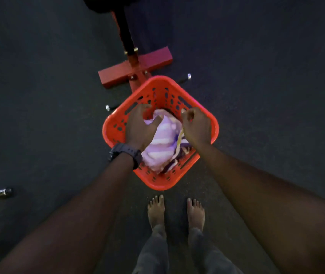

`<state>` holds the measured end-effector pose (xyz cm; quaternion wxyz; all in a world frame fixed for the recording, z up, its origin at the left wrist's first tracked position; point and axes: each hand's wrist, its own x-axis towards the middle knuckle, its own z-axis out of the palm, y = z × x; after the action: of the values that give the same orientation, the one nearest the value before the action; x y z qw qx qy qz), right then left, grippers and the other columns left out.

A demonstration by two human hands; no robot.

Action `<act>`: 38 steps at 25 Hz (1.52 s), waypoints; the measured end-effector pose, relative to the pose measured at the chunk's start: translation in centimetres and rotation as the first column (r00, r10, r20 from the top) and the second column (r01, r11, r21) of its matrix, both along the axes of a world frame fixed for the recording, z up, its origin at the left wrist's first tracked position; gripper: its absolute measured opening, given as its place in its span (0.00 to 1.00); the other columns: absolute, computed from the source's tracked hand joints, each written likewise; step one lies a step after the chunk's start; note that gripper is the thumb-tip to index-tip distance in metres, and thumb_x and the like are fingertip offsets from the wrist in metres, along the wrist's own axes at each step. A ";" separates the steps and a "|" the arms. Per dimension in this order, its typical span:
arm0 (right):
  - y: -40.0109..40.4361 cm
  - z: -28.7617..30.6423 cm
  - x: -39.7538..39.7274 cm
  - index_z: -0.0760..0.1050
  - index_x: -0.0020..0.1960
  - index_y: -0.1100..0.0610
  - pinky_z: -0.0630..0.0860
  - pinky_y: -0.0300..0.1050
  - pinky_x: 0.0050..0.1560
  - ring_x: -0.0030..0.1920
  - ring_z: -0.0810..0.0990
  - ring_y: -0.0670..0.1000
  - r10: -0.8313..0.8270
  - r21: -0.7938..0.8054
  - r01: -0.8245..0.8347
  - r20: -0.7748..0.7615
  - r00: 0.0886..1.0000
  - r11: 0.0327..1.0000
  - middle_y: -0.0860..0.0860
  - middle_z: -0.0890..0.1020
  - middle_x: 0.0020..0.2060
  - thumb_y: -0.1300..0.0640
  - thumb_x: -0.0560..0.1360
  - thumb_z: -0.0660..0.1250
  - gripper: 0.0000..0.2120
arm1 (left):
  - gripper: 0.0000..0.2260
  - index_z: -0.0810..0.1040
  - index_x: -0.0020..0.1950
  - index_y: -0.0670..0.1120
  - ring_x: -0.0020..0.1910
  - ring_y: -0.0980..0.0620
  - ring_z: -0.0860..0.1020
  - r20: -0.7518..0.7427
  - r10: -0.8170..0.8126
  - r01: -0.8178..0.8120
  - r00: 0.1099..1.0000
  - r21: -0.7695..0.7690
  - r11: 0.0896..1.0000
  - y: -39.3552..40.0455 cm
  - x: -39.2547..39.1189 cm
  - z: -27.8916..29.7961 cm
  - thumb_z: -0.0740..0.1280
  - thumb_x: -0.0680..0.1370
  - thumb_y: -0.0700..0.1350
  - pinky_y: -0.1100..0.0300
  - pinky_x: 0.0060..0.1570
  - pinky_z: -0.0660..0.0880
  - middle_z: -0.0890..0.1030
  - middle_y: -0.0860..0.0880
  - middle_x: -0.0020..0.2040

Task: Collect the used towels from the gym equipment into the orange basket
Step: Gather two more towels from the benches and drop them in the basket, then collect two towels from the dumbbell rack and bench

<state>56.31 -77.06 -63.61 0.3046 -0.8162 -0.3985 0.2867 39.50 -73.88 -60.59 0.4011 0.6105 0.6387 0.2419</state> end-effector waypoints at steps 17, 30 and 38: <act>-6.4 65.6 21.2 0.79 0.35 0.52 0.83 0.51 0.43 0.30 0.83 0.46 -0.507 0.783 0.367 -0.077 0.858 0.502 0.46 0.83 0.27 0.42 0.79 0.62 0.20 | 0.06 0.77 0.46 0.56 0.45 0.50 0.83 0.495 -0.537 0.211 0.683 0.570 0.794 1.9 21.6 62.9 0.64 0.79 0.55 0.42 0.52 0.81 0.82 0.53 0.45; -40.7 68.3 24.6 0.78 0.32 0.53 0.82 0.61 0.48 0.35 0.85 0.55 -0.896 0.751 0.646 -0.186 0.403 0.135 0.49 0.83 0.27 0.43 0.80 0.63 0.22 | 0.10 0.76 0.45 0.50 0.42 0.49 0.81 0.497 -0.811 0.595 0.309 0.565 0.573 -25.3 32.6 67.5 0.63 0.82 0.53 0.44 0.53 0.80 0.83 0.47 0.44; -49.0 67.9 26.5 0.80 0.35 0.54 0.81 0.60 0.49 0.35 0.85 0.53 -0.937 0.749 0.652 -0.129 0.324 0.122 0.50 0.84 0.29 0.42 0.80 0.62 0.22 | 0.12 0.77 0.46 0.49 0.44 0.49 0.82 0.494 -0.831 0.642 0.256 0.555 0.528 -33.3 37.3 67.4 0.61 0.83 0.55 0.46 0.54 0.80 0.83 0.48 0.46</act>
<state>82.80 -126.02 4.29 0.6043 -0.7515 -0.0055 -0.2646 76.75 -107.15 6.85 0.6017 0.7333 0.0281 0.3153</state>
